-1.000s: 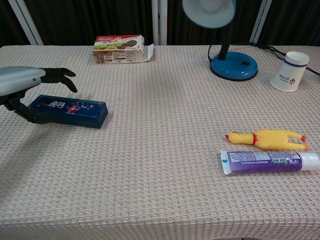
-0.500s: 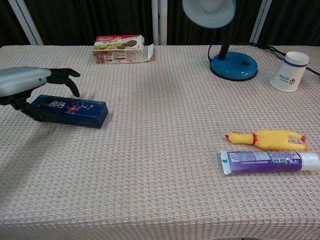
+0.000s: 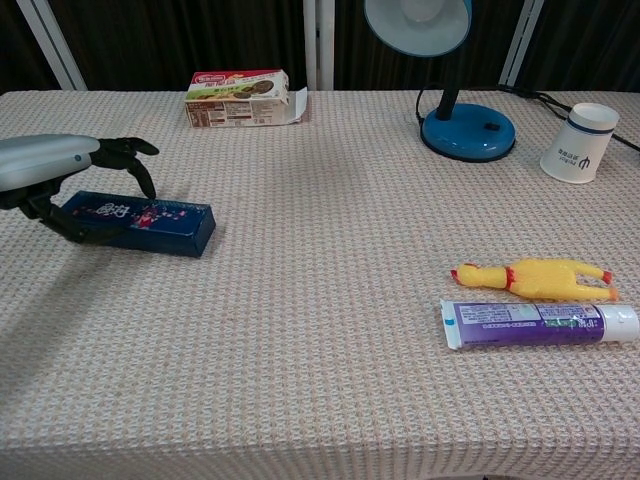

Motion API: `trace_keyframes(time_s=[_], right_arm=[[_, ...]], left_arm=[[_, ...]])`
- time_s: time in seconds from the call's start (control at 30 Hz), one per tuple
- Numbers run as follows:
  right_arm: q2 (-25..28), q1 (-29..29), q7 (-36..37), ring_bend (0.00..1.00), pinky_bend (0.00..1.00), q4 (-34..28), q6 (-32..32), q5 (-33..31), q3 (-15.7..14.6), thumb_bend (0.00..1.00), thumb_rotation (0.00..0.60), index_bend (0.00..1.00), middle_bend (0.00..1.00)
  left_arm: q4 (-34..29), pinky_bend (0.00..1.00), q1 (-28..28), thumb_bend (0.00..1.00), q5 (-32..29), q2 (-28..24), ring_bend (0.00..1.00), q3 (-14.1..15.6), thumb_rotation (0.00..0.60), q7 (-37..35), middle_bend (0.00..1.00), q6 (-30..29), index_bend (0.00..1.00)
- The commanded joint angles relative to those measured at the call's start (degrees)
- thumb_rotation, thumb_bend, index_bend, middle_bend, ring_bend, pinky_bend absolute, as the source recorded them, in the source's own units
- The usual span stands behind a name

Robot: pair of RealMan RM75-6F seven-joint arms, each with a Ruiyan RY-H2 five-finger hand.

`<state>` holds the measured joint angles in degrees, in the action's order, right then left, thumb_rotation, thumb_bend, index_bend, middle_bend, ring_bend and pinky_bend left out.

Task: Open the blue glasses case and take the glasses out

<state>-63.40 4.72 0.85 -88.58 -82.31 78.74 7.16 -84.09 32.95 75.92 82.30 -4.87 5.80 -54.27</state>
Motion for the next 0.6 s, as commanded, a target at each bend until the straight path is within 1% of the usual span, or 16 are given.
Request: trace_keyframes(time_s=[0.03,0.27,0.6], right_arm=[[-0.02,-0.01,0.06,0.00,0.00,0.09,0.06,-0.07,-0.01,0.27,0.600,0.00,0.00],[0.06,-0.09,0.45,0.00,0.00,0.33,0.00,-0.08,0.01,0.27,0.600,0.00,0.00],[-0.09,0.04,0.60,0.00,0.00,0.56,0.26,0.09,-0.10,0.27,0.600,0.00,0.00]], left_arm=[[-0.33,0.00,0.19,0.42,-0.72,-0.13,0.00,-0.08,0.600,-0.33,0.02,0.59,0.41],[-2.77,0.00,1.28,0.53,-3.46,-1.45,0.00,-0.56,0.600,-1.06,0.05,3.44,0.49],[-6.56,0.00,3.45,0.60,-7.98,-3.88,0.00,-1.44,0.600,-1.13,0.09,7.65,0.58]])
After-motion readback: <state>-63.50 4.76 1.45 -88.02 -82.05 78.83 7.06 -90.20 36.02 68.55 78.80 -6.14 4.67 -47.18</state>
